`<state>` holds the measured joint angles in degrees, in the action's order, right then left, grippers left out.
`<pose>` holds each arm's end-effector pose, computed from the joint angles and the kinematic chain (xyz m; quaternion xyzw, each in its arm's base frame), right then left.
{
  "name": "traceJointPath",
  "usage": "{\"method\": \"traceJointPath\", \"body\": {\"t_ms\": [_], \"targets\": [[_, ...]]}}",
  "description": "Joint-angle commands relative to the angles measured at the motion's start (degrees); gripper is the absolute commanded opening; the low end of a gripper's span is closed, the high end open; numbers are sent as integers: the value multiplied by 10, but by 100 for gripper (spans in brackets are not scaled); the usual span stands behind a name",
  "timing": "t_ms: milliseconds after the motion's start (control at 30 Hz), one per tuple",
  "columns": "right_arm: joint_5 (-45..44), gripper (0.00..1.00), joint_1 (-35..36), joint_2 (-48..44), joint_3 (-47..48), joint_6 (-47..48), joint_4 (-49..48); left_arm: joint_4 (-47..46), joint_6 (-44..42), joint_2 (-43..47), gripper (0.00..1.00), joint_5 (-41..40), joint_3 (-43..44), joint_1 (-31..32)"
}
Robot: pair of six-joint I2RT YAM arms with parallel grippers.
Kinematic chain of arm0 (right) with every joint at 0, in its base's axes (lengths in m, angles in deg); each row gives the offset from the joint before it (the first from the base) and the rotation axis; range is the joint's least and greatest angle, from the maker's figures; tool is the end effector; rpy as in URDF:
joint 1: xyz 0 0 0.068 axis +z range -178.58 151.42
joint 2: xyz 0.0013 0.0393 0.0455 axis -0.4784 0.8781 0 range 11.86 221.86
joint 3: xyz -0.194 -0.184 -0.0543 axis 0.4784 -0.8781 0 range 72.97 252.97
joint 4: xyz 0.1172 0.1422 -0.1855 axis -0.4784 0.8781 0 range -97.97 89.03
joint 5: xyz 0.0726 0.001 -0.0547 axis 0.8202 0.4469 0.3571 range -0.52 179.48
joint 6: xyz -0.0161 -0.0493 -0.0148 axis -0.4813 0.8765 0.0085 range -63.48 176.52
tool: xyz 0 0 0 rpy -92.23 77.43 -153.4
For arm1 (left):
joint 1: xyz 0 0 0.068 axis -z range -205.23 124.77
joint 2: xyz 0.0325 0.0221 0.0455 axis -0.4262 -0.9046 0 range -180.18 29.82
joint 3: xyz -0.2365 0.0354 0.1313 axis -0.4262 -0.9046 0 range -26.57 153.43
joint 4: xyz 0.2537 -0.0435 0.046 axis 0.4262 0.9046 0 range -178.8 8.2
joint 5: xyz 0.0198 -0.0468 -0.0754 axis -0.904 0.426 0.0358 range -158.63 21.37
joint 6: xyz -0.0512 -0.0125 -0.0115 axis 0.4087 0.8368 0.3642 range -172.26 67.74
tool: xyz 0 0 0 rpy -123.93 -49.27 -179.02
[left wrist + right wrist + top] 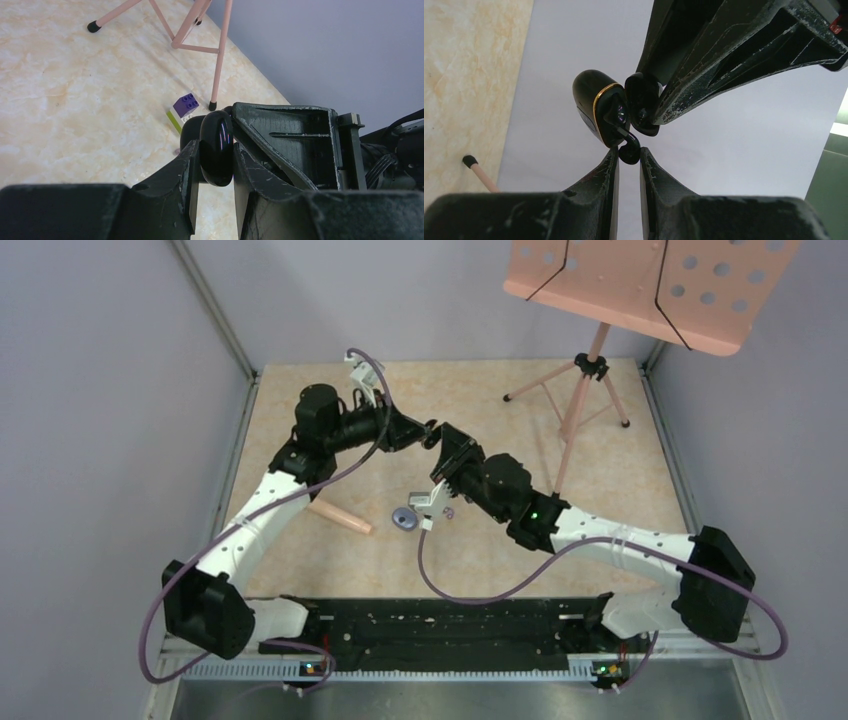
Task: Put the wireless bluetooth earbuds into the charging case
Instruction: Place the charging case at the center of the board.
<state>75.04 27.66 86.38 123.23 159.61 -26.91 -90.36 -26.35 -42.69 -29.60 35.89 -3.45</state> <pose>0.1771 0.2491 0.3119 -0.7062 0.2148 -0.3509 0.5762 0.2637 -0.1295 0.3666 0.1922 0.7214 -0.4801 0.4606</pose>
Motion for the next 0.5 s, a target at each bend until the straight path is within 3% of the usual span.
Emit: {"method": "traceJointPath", "body": {"t_ms": [0,467], "targets": [[-24,0,9,13,28,8,-34,-1,27,-21,0,49,45,-17],[-46,0,6,23,19,17,-79,-5,99,-79,0,120,63,-61]]}}
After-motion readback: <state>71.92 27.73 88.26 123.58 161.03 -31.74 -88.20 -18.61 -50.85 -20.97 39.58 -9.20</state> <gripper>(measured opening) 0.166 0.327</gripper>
